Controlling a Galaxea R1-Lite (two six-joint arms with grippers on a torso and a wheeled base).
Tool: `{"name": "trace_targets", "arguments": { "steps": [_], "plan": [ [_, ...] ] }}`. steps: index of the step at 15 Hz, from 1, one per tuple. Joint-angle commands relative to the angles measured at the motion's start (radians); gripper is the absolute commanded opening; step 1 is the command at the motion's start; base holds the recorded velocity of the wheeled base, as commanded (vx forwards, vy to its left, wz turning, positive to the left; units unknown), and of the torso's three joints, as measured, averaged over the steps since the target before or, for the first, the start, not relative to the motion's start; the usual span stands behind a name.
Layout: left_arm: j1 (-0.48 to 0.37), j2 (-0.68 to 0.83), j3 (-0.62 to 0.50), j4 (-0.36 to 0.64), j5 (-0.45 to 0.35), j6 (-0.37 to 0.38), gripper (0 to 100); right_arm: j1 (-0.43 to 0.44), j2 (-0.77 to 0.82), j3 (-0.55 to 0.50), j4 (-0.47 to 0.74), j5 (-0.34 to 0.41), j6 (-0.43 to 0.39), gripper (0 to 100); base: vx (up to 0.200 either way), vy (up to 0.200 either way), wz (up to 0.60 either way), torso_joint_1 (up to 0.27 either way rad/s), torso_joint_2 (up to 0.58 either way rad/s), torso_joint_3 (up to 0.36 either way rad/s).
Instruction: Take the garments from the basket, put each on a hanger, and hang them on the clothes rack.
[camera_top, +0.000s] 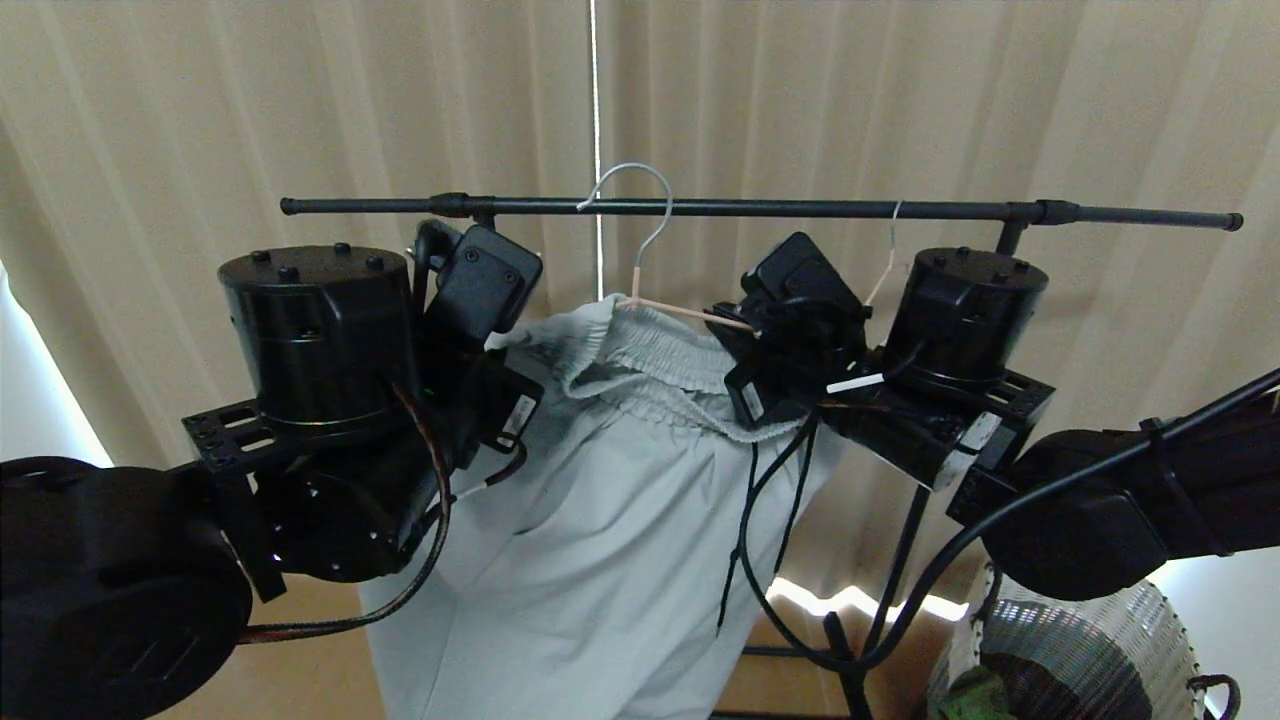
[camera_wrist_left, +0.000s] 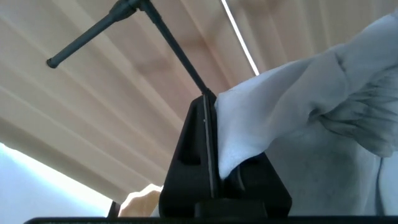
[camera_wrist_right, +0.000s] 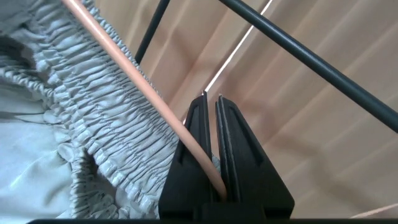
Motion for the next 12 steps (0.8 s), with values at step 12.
{"name": "trace_targets", "arguments": {
  "steps": [12],
  "plan": [
    [0.023, -0.29, 0.256, 0.006, -0.53, -0.024, 100, -0.042, -0.032, 0.031, -0.002, -0.149, 0.003, 0, 0.0, 0.0, 0.0, 0.0, 0.0, 0.0]
  ]
}}
